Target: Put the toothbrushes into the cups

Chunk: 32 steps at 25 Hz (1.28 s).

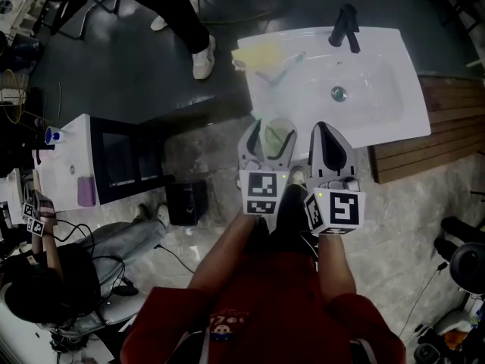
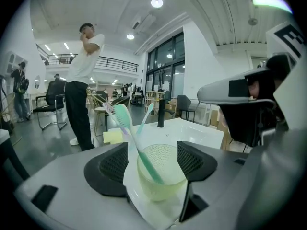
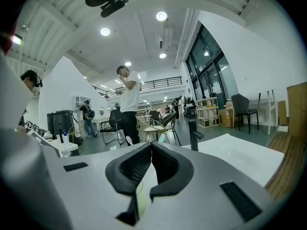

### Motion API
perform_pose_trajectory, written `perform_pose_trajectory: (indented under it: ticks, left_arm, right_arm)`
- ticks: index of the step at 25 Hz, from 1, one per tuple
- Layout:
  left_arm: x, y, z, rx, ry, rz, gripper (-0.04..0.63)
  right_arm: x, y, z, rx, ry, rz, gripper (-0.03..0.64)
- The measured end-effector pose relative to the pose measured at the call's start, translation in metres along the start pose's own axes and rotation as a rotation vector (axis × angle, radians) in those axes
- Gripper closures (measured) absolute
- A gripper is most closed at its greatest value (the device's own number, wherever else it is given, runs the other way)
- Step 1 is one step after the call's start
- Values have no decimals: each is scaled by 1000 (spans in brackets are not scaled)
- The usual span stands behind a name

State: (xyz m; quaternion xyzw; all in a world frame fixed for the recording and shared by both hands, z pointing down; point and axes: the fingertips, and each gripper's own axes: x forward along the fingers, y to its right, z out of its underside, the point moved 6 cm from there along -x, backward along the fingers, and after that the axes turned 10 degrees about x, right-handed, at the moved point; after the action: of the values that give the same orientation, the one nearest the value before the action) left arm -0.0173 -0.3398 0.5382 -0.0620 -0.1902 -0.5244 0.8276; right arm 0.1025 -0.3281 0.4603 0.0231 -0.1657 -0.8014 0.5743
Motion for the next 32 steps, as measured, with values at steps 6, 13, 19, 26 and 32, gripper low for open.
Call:
perform_pose_trajectory:
  ticks: [6, 13, 19, 26, 32]
  left_arm:
    - [-5, -4, -1, 0, 17, -7, 290]
    - [-24, -5, -12, 7, 63, -15, 290]
    - [-48, -8, -27, 10, 116, -27, 290]
    - [-82, -12, -58, 27, 224, -38, 290]
    - [-114, -12, -82, 41, 310, -32, 290]
  right_arm:
    - [-1, -4, -1, -14, 3, 1, 588]
    - [-15, -20, -9, -41, 28, -14, 588]
    - [-31, -39, -20, -70, 61, -25, 588]
    - [-55, -61, -43, -114, 141, -20, 588]
    - [-77, -78, -58, -145, 199, -6, 588]
